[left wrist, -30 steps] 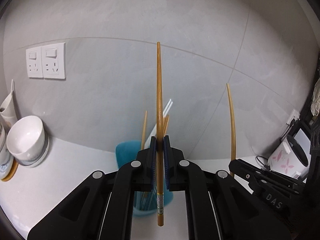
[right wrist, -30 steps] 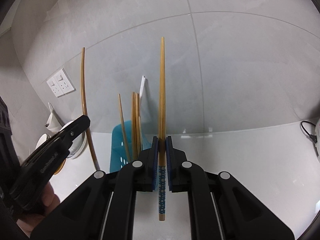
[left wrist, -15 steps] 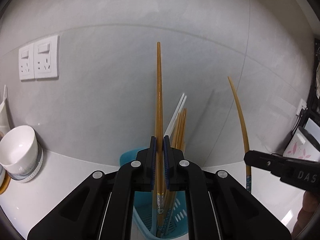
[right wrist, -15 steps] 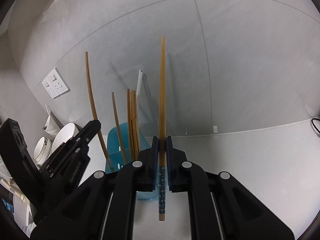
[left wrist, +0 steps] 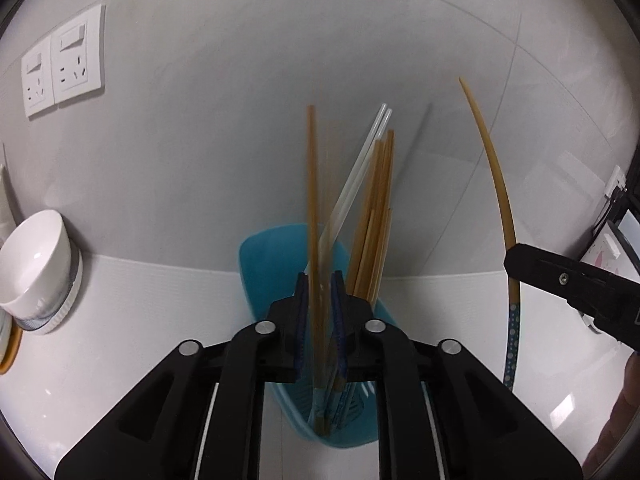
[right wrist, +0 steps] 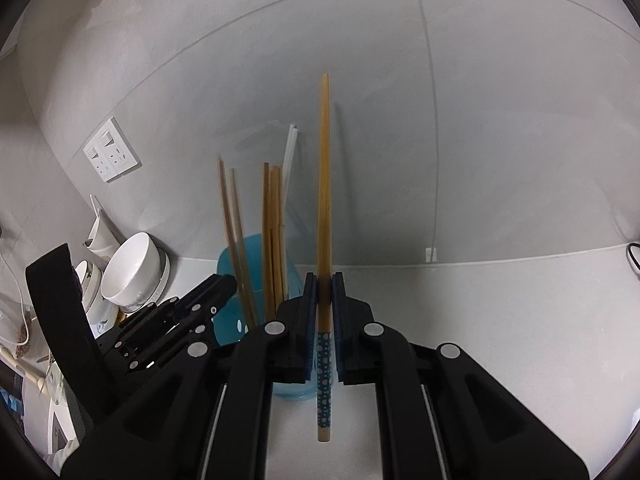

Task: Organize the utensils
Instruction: 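Lower the left tool's chopstick into the holder and open the left tool, then lower the right tool's blue-patterned chopstick into the holder and open it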

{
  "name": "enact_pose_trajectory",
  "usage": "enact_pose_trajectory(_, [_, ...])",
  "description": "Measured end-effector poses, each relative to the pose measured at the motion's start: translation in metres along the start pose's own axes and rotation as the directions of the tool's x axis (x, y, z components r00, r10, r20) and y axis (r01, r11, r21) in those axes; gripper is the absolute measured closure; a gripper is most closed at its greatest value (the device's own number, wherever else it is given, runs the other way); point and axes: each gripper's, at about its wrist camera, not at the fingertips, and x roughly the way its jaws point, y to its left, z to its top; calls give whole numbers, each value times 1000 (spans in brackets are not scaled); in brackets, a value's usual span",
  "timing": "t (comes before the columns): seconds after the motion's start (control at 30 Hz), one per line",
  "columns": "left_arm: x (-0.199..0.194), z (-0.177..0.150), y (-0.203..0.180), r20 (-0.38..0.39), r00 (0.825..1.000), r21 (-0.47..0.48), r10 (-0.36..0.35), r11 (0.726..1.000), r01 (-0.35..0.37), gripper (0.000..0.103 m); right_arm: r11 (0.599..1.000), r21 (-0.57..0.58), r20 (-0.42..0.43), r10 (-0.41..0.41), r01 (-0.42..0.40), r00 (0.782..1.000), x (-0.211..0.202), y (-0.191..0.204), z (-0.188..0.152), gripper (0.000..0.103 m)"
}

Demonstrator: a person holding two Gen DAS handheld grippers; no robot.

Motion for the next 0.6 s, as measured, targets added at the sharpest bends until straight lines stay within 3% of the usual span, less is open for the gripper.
enact_pose_trajectory(0.1, [-12,2,3,-28,999,-11,29,1000,-29,73,1000,-9,13,17,-17,1000,0,5,4,96])
enact_pose_trajectory(0.13, [-16,2,5,-39,998,-12,43,999,-43,61,1000,-12,20,22,-22,1000,0,7,6,96])
enact_pose_trajectory(0.2, [-25,3,8,-57,997,-16,60,998,-61,49,999,-21,49,40,-39,998,-1,13,9,96])
enact_pose_trajectory(0.27, [-35,3,12,-63,995,-16,77,997,-78,46,998,-25,85,63,-61,994,-1,19,13,96])
enact_pose_trajectory(0.33, [-44,3,18,-65,994,-31,88,995,-91,33,997,-27,120,82,-79,989,0,25,16,96])
enact_pose_trajectory(0.43, [-51,2,25,-68,993,-52,101,993,-105,23,995,-37,176,102,-97,979,3,34,17,96])
enact_pose_trajectory(0.6, [-56,1,41,-69,990,-83,121,988,-127,16,995,-45,207,100,-92,973,14,43,11,96])
